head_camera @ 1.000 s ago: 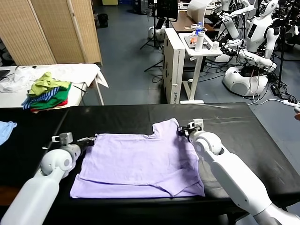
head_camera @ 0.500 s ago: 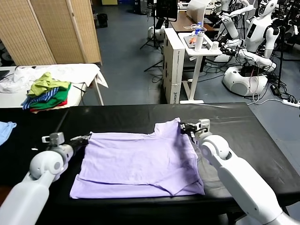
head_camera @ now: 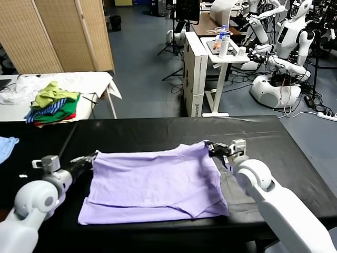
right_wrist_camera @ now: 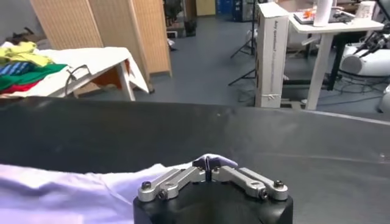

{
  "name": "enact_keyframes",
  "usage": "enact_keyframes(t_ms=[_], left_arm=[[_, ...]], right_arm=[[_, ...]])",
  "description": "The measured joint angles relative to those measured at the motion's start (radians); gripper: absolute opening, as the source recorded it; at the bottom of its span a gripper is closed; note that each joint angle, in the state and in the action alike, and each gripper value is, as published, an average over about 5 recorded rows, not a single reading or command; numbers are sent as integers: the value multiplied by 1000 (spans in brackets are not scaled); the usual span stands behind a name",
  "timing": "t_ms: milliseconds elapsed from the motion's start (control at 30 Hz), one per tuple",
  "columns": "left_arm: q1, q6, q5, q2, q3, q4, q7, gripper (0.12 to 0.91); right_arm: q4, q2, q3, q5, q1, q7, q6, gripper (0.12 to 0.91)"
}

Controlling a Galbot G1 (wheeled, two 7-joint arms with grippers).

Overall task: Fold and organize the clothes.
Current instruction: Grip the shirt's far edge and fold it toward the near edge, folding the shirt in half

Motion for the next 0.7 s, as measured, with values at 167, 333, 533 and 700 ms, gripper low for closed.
enact_keyframes(t_ms=[167,333,533,700], left_arm=[[61,6,8,-13,-28,-70,-5,146],[115,7,46,-29,-65,-102,-2,146],[178,9,98,-52,-110,-111,2,146],[213,15,124,-65,-136,-114,4,146]], right_arm=[[65,-43,53,4,-90,-5,-22,152],[113,-73,98,6,-187,-11,-27,152],[152,-90,110,12,-251,-9,-36,152],[175,-104,114,15,-280,-7,-44,152]])
